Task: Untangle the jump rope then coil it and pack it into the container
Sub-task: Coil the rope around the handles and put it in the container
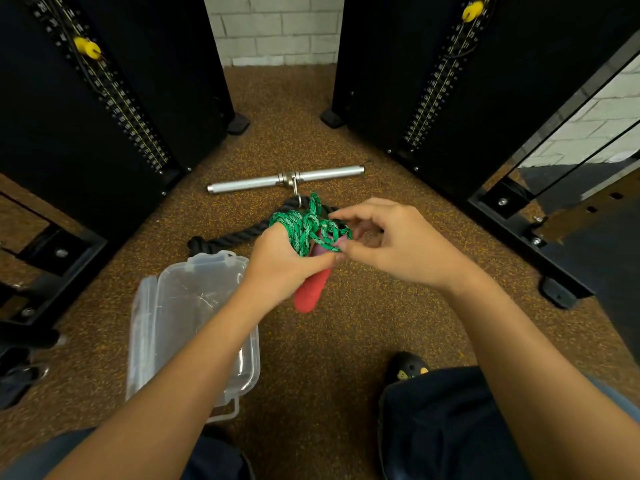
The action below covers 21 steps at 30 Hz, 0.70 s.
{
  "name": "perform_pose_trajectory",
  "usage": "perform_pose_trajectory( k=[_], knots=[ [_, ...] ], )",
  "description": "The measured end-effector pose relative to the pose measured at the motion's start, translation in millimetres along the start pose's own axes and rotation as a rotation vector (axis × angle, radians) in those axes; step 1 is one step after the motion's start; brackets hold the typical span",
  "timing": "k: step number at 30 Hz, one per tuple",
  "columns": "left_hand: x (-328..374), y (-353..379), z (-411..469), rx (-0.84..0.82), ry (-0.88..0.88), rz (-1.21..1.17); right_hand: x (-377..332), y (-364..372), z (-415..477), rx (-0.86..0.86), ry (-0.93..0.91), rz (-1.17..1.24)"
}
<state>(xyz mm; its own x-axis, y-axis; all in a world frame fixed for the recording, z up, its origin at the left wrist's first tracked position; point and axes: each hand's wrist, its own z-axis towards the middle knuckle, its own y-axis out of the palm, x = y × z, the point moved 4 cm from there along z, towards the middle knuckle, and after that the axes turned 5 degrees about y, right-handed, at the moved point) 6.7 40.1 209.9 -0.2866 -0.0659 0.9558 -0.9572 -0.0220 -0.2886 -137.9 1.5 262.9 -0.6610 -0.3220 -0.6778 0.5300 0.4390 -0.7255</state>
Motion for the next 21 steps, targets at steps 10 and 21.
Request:
perform_pose_trajectory(
  k=[10, 21],
  knots=[
    [12, -5, -1, -0.135, -0.016, 0.029, 2, -2, 0, 0.099, -0.041, 0.088],
    [14, 0, -4, -0.109, -0.103, -0.414, 6, -2, 5, 0.144, -0.018, 0.251]
  ],
)
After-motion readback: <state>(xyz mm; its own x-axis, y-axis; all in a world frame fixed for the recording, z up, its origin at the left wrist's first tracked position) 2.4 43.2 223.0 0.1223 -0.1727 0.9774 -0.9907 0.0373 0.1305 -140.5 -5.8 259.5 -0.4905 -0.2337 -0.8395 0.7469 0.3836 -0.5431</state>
